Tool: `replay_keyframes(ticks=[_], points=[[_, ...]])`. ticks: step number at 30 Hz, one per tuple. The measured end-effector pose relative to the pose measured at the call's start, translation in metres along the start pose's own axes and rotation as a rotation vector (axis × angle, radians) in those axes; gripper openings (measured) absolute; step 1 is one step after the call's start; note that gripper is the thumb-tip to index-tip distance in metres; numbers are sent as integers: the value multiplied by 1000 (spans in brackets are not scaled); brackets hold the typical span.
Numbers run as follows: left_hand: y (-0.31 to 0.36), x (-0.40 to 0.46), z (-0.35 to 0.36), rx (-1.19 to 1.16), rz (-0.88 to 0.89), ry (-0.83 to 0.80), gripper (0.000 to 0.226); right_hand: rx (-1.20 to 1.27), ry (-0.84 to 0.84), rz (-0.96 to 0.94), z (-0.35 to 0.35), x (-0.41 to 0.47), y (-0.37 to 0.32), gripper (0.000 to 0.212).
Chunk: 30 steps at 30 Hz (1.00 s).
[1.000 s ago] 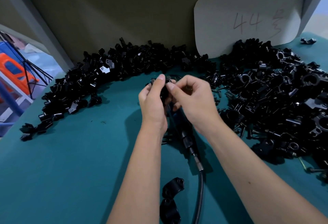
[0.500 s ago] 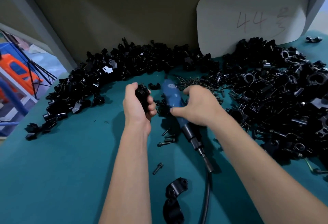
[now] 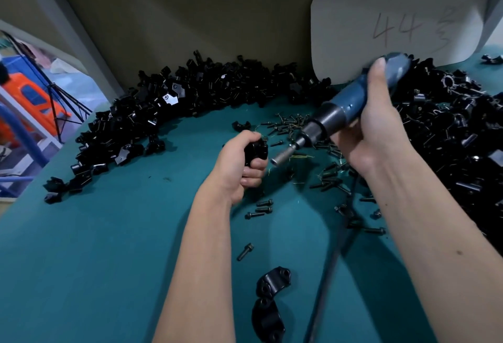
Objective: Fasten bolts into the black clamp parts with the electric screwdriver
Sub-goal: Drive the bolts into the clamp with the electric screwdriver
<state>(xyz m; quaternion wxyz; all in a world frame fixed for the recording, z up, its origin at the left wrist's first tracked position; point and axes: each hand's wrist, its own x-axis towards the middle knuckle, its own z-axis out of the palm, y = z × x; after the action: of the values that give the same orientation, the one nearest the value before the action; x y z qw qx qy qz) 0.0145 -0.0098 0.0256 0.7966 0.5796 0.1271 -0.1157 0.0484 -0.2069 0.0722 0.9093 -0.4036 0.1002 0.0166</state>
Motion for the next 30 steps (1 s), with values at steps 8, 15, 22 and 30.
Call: replay_keyframes(ticks=[8, 15, 22, 30], points=[[-7, 2, 0, 426, 47, -26, 17, 128, -29, -362, 10, -3, -4, 38], [-7, 5, 3, 519, 27, -69, 14, 157, 32, -467, 11, -10, -10, 36], [-5, 4, 5, 586, 24, -94, 14, 110, 46, -478, 14, -11, -5, 27], [-6, 6, 9, 637, 58, -96, 14, 103, 27, -494, 14, -14, -5, 20]])
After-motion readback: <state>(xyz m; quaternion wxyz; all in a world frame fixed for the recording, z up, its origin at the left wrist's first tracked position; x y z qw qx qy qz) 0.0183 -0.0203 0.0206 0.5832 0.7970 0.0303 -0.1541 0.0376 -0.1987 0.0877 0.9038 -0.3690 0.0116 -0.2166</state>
